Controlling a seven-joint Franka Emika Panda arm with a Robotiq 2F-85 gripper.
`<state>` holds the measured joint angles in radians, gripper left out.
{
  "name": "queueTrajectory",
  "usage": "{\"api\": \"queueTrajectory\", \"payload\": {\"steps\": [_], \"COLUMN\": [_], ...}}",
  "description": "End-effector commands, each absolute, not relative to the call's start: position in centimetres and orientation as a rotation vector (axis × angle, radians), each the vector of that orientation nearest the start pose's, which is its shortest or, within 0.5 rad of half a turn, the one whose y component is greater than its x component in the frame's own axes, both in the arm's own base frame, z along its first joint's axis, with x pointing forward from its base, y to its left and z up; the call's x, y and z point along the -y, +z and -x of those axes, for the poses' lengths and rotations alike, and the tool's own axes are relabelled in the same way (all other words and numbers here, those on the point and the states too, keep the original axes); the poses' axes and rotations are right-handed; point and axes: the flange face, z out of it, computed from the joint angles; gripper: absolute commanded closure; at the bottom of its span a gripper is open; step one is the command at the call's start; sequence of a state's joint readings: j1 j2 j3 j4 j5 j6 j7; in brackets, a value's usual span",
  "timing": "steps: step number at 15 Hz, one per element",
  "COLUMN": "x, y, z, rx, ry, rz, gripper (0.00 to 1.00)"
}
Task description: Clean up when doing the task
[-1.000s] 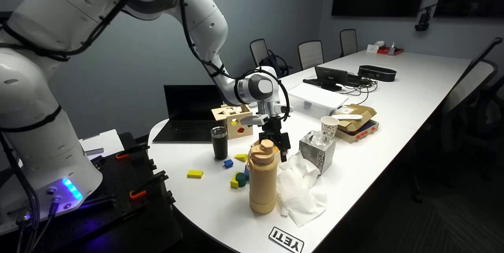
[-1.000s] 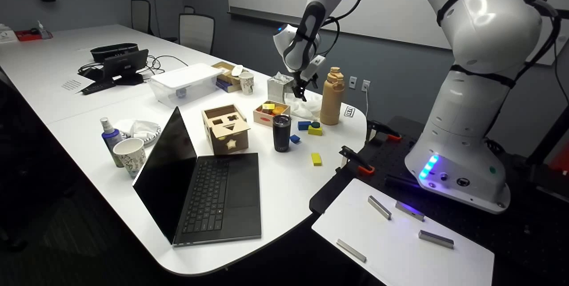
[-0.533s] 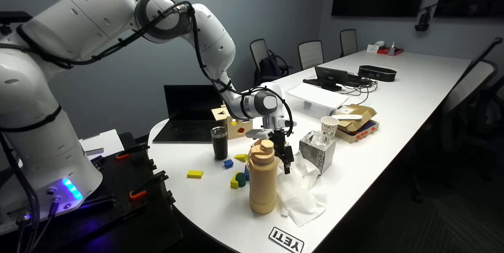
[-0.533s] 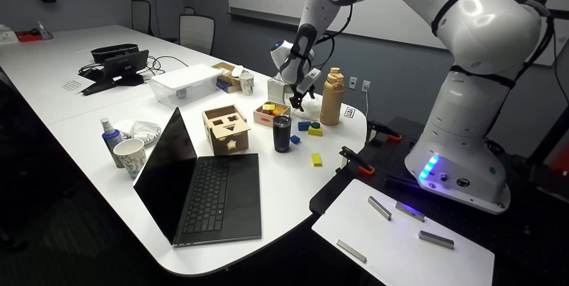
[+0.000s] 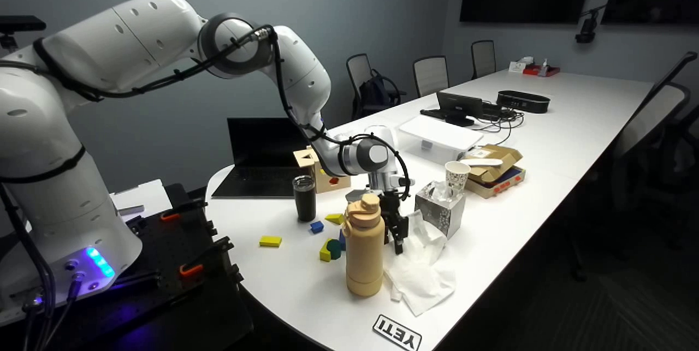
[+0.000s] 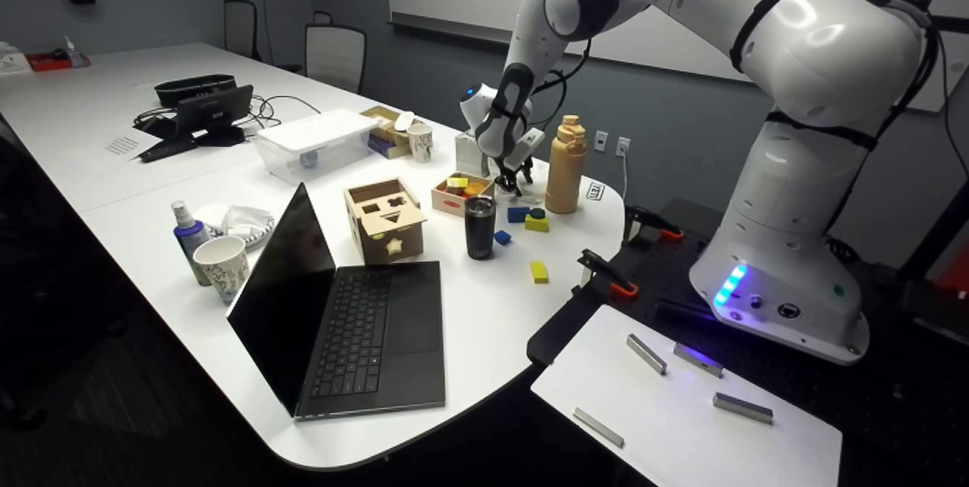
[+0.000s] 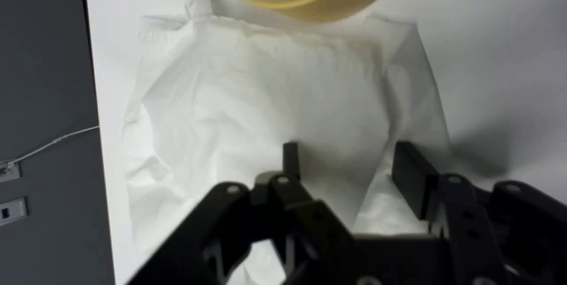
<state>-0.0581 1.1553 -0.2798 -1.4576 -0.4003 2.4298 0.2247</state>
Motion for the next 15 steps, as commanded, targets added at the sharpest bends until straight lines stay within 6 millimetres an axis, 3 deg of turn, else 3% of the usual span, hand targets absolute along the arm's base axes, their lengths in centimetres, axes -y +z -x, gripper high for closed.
{"api": "queueTrajectory", "payload": {"steps": [1,5,8,11,15], "x": [19.8,19.6,19.1,17.3,12.6], "y": [-0.3,1.9,4.4,9.0,16.6], "z": [-64.4,-64.9,-65.0,-65.4,-66.3], "rx": [-0.168,-0.130,-0.137,-0.125,0.007], "ry": [0.349,0.366,0.450,0.545,0.614], "rz": [3.623,3.635,3.630,3.642,3.670], "gripper": [0.73,1.00,1.00,1.00,1.00]}}
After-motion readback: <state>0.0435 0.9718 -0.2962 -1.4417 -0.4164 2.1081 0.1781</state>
